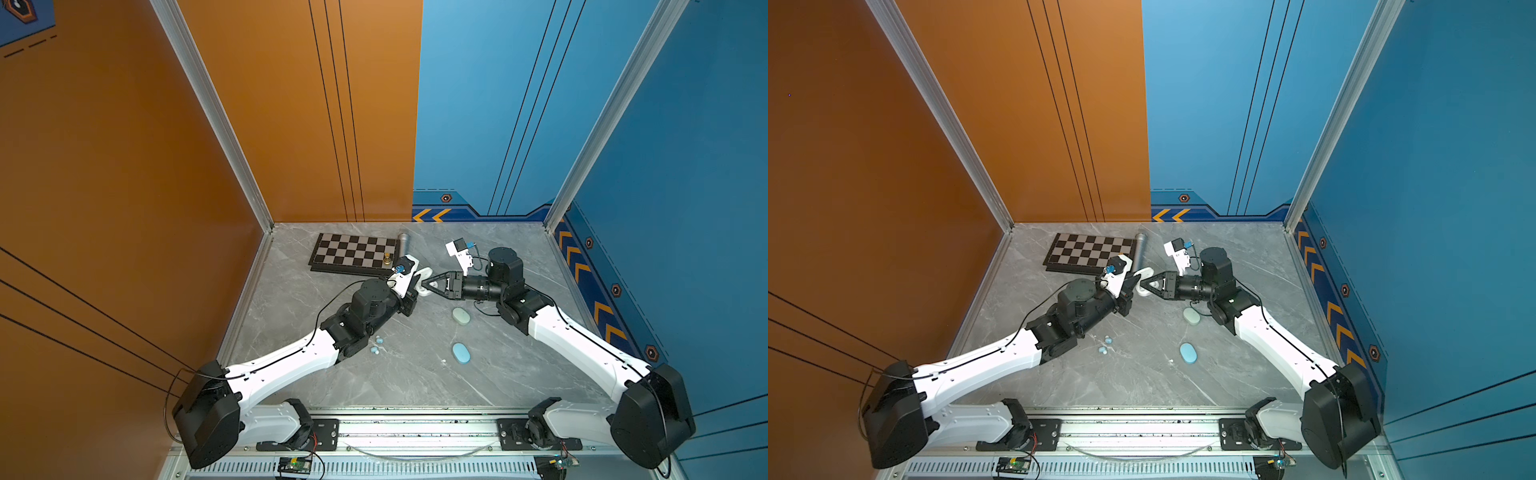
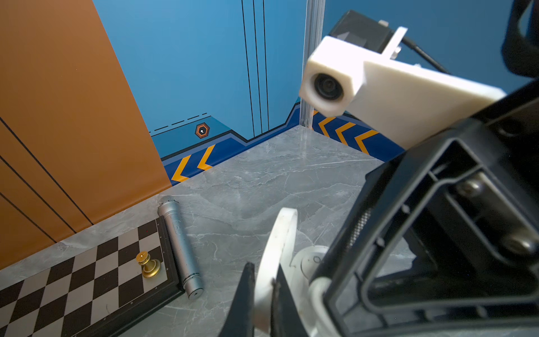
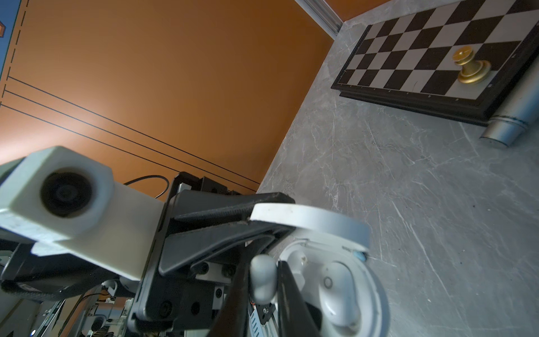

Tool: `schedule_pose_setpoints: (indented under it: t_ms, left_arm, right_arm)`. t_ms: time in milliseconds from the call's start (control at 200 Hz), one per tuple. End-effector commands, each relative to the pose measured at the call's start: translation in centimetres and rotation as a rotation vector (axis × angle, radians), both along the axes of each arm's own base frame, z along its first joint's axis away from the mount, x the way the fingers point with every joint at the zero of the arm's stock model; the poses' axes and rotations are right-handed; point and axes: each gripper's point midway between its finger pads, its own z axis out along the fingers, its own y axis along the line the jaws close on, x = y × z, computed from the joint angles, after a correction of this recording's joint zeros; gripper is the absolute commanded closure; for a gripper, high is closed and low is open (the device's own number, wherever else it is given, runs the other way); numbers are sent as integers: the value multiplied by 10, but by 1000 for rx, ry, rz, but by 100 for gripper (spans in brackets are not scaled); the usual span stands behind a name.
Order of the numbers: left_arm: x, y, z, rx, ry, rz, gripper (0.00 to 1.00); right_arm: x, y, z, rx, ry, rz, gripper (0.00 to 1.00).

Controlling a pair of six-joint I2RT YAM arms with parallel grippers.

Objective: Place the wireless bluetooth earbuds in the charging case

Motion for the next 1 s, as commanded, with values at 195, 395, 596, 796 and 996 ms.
schedule_pose_setpoints:
  t_ms: [195, 395, 596, 796, 996]
  left_arm:
    - [-2, -8, 24, -41, -41, -29, 100]
    - [-2, -8, 25, -40, -45, -29, 100]
    - [-3, -9, 24, -34, -47, -35, 100]
    - [-4, -8, 21, -26, -45, -37, 100]
    - [-2, -1, 10, 20, -55, -6, 100]
  right_arm:
    - [8, 2, 7, -4, -27, -23, 79]
    - [9, -1, 4, -41, -34, -36, 71]
    - [10, -3, 8, -54, -52, -46, 68]
    - [9, -4, 22, -46, -88, -49, 67]
    - [4, -10, 55, -28, -169, -55, 66]
